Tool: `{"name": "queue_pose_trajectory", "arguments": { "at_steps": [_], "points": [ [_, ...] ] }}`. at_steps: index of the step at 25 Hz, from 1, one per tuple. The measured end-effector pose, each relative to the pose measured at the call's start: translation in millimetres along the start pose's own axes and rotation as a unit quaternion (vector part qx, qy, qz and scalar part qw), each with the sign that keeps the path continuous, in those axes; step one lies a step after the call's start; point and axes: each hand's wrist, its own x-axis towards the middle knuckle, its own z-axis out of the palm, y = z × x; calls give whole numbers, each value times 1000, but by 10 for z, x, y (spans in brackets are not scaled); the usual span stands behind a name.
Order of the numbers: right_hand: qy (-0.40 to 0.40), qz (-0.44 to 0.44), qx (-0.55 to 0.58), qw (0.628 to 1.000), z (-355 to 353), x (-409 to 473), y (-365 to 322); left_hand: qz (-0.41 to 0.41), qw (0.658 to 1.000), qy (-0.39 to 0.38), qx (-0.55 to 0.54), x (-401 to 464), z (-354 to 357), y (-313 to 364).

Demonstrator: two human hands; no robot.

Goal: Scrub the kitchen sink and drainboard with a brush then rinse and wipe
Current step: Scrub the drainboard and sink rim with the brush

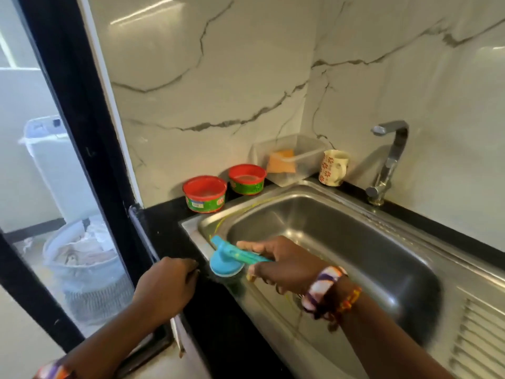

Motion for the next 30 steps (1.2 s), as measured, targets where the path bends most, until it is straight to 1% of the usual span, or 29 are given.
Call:
{"name": "queue_pose_trajectory", "arguments": {
  "at_steps": [3,5,7,9,10,12,14,17,19,20,21,23,25,27,28,30],
  "points": [
    [123,2,70,990,-275,406,39,17,999,-5,31,454,-188,66],
    [215,5,81,973,-505,799,26,62,998,10,22,908,-245,147],
    [286,8,60,956,-757,1307,4,128,991,13,32,1474,-226,243],
    [319,23,-6,948,-934,1833,10,169,983,0,65,1989,-179,366],
    [325,49,-38,944,-988,2077,39,172,981,-17,88,2187,-149,422],
    [299,109,-80,945,-1058,2457,129,170,974,-66,134,2503,-66,479],
    [257,143,-98,951,-1047,2648,187,200,961,-96,166,2675,-5,476],
    [213,146,-169,951,-1068,2776,172,237,950,-112,167,2771,30,425],
    [166,134,-187,959,-1180,2740,155,238,950,-120,161,2751,33,422],
    [138,141,-180,964,-1248,2716,167,226,954,-120,157,2730,25,421],
    [127,151,-185,963,-1311,2716,186,214,958,-119,148,2714,6,418],
    [148,161,-208,953,-1362,2740,250,207,959,-121,153,2689,-2,433],
    [174,144,-166,960,-1304,2748,293,213,953,-136,168,2671,-12,442],
    [154,126,-117,973,-1250,2706,327,216,949,-146,177,2676,-9,432],
    [149,129,-118,973,-1263,2681,359,218,947,-150,184,2682,-5,428],
    [184,144,-134,963,-1305,2711,433,211,945,-156,196,2687,-19,439]
  ]
}}
